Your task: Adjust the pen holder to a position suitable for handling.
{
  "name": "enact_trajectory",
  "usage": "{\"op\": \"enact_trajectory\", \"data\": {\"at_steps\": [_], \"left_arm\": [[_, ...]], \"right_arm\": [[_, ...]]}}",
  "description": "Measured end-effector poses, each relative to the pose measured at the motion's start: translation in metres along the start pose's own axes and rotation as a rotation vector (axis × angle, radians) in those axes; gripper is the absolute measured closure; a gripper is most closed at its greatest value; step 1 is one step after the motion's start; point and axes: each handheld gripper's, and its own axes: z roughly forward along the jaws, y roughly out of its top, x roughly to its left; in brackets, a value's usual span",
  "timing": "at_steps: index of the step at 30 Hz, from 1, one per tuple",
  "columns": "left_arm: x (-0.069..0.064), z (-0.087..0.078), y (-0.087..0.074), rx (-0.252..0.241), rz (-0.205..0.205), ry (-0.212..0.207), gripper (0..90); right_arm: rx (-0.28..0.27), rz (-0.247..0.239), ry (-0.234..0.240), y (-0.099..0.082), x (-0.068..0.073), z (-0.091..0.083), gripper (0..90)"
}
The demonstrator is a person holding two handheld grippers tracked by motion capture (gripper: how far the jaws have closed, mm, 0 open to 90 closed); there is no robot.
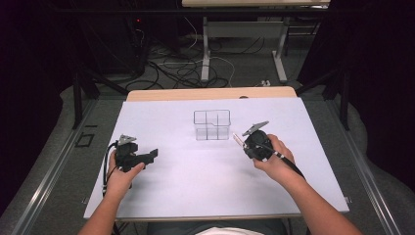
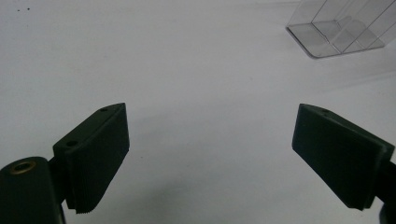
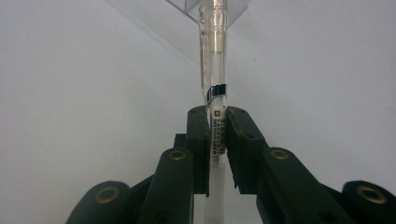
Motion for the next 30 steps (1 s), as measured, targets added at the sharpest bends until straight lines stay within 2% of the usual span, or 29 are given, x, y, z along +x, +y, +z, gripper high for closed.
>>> {"op": "enact_trajectory", "data": {"at_steps": [1,3,5,6,9,10,11,17,20,25,28,30], "left_arm": [[0.0,0.0,0.0,-0.001,-0.001,-0.001,11.3],[0.001,0.0,0.0,0.001,-0.002,0.001,11.5],[0.0,0.0,0.0,0.0,0.0,-0.003,11.9],[0.0,0.0,0.0,0.001,0.002,-0.004,12.1],[0.0,0.0,0.0,0.005,0.01,-0.006,12.1],[0.0,0.0,0.0,0.003,0.01,-0.006,12.2],[0.0,0.001,0.0,0.003,0.006,-0.006,12.2],[0.0,0.001,0.0,0.004,0.007,-0.004,12.2],[0.0,0.001,0.0,0.004,0.008,-0.005,12.2],[-0.001,0.001,0.0,0.01,0.014,-0.006,12.4],[-0.001,0.001,0.0,0.011,0.015,-0.006,12.5],[-0.001,0.001,0.0,0.005,0.016,-0.004,12.5]], "right_arm": [[-0.008,-0.033,0.003,0.001,0.002,0.0,79.8],[-0.006,-0.048,0.002,0.003,0.005,0.0,79.8],[-0.033,-0.117,-0.004,0.004,0.009,0.001,79.8],[-0.046,-0.134,0.002,0.005,0.01,0.001,79.8],[-0.114,-0.146,0.033,0.006,0.014,0.0,79.8],[-0.149,-0.171,0.028,0.007,0.017,-0.001,79.8],[-0.149,-0.171,0.028,0.007,0.017,-0.001,79.8],[-0.259,-0.264,-0.009,0.007,0.028,-0.005,79.8],[-0.276,-0.326,-0.012,0.006,0.03,-0.006,79.8],[-0.292,-0.448,-0.064,0.002,0.035,-0.008,79.8],[-0.305,-0.545,-0.104,0.0,0.041,-0.008,79.8],[-0.313,-0.575,-0.127,-0.002,0.045,-0.008,79.8]]}}
